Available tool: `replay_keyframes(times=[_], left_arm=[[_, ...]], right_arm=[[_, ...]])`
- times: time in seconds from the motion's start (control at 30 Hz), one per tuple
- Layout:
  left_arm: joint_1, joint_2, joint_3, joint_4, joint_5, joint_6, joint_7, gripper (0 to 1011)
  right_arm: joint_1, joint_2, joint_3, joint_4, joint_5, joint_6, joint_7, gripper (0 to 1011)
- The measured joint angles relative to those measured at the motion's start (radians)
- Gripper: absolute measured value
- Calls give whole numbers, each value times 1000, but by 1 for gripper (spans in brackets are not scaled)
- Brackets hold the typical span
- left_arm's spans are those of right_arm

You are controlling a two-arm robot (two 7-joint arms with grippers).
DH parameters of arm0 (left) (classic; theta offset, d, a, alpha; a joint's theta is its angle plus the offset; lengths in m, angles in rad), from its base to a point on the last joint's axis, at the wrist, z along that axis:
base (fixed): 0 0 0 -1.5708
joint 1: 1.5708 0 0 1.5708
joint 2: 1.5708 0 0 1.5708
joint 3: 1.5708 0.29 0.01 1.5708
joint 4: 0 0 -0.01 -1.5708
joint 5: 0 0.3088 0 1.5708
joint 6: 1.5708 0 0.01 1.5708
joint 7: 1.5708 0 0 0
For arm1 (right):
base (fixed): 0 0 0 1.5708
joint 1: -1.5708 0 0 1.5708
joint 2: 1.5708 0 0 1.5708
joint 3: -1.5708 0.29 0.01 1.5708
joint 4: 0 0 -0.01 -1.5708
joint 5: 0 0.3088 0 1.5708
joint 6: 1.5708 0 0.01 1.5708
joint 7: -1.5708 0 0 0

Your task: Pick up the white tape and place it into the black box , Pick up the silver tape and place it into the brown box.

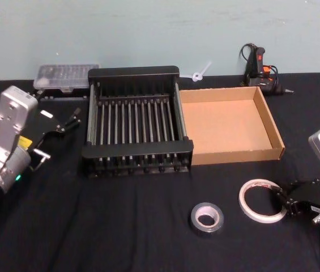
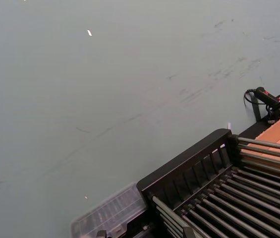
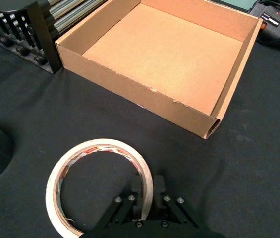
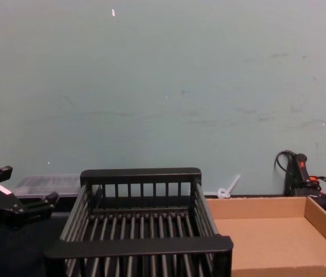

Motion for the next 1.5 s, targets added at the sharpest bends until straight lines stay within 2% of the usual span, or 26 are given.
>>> replay_keyframes(times=[0.03, 0.17, 0.73, 1.17, 1.5], left_arm=[[0, 0, 0, 0, 0, 0, 0, 1001], [0, 0, 0, 0, 0, 0, 0, 1001], [0, 0, 0, 0, 0, 0, 0, 1001], [0, 0, 0, 0, 0, 0, 0, 1001], [0, 0, 0, 0, 0, 0, 0, 1001]], right_arm=[[0, 0, 0, 0, 0, 0, 0, 142], [0, 0, 0, 0, 0, 0, 0, 93], [-1, -1, 2, 0, -2, -3, 1, 93], [-10, -22, 37, -35, -8, -14, 0, 92], [33, -47, 52, -51, -2, -32, -5, 92]])
